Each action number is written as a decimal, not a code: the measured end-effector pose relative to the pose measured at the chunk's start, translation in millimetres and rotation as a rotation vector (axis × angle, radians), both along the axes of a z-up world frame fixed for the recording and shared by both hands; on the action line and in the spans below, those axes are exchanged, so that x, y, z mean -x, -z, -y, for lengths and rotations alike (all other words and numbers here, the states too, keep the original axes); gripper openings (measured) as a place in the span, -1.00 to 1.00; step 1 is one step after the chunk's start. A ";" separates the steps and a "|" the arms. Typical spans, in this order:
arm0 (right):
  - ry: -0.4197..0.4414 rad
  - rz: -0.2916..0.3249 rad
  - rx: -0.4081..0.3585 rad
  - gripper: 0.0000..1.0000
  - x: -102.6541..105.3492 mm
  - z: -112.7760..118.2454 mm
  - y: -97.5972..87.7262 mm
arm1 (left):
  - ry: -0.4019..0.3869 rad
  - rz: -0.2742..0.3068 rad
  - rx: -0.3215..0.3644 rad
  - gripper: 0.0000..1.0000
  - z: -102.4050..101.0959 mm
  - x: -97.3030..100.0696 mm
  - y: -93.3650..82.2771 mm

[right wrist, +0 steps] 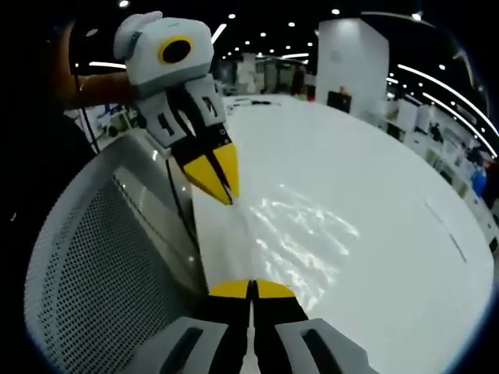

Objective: Open the resealable bag by pulling the two sides of the seal apart until the entire bag opening is separated and visibly accessible.

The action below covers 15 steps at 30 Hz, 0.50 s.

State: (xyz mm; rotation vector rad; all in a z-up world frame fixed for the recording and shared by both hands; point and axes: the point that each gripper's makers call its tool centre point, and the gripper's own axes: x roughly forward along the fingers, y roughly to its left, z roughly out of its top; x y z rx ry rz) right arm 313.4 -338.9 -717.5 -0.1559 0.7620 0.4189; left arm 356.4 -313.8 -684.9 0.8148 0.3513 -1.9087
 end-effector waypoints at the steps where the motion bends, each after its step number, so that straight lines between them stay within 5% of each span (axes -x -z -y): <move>1: 0.000 0.003 -0.001 -1.00 0.0 0.0 -1.3 | -0.007 0.000 0.001 -1.00 0.0 -1.6 0.0; 5: -0.018 0.013 0.009 -1.00 -0.4 -2.3 -6.7 | -0.025 -0.014 0.001 -1.00 -0.3 -6.3 -2.3; 10: -0.060 0.013 0.063 -1.00 -0.1 -4.7 -9.6 | -0.010 0.036 0.024 -0.97 -1.4 -13.2 -13.5; 15: -0.082 0.007 0.086 -1.00 0.1 -5.5 -8.0 | -0.041 0.005 0.058 -0.96 3.5 -17.6 -32.1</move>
